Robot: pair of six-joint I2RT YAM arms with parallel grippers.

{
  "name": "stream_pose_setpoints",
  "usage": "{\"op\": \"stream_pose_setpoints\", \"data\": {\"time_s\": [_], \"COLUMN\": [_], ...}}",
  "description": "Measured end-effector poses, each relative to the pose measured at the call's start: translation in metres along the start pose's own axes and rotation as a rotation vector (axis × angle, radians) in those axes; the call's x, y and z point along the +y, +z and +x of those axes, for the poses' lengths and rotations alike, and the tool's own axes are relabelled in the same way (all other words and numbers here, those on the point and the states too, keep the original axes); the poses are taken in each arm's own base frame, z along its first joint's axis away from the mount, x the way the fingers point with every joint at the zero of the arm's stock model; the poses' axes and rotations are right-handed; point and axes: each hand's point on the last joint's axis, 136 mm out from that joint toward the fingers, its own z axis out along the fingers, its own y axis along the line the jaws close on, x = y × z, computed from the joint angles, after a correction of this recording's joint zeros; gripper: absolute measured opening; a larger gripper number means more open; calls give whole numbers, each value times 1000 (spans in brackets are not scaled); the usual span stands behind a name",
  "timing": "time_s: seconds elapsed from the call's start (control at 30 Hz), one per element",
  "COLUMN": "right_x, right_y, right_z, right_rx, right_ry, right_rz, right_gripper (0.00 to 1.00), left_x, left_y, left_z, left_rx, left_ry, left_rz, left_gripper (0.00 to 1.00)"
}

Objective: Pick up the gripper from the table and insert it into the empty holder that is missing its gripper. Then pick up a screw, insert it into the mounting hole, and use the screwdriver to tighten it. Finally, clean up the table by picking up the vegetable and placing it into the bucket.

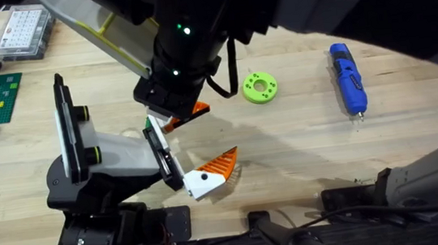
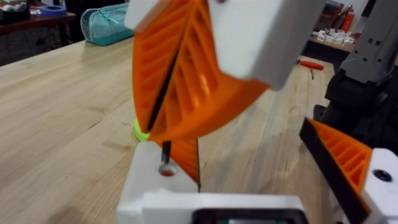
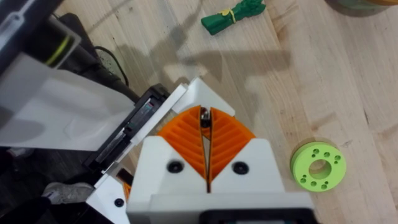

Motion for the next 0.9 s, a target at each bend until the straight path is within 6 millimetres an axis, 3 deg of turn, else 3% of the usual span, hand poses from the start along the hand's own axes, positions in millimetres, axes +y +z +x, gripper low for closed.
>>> {"op": "stream_pose_setpoints", "data": {"time_s": [0.73, 0.9], "right_x": [0, 4], "right_y": [-1, -23], "right_z": [4, -7], "right_rx": [15, -23], "right_ry": [3, 12], "right_rz": [0, -12], "right_gripper": [9, 9], "left_x": [0, 0], "left_y": [0, 0], "left_z": [0, 0], "left_rx": [0, 0], "left_ry": [-1, -1], "left_rz": [1, 1], "left_gripper": [988, 988]}}
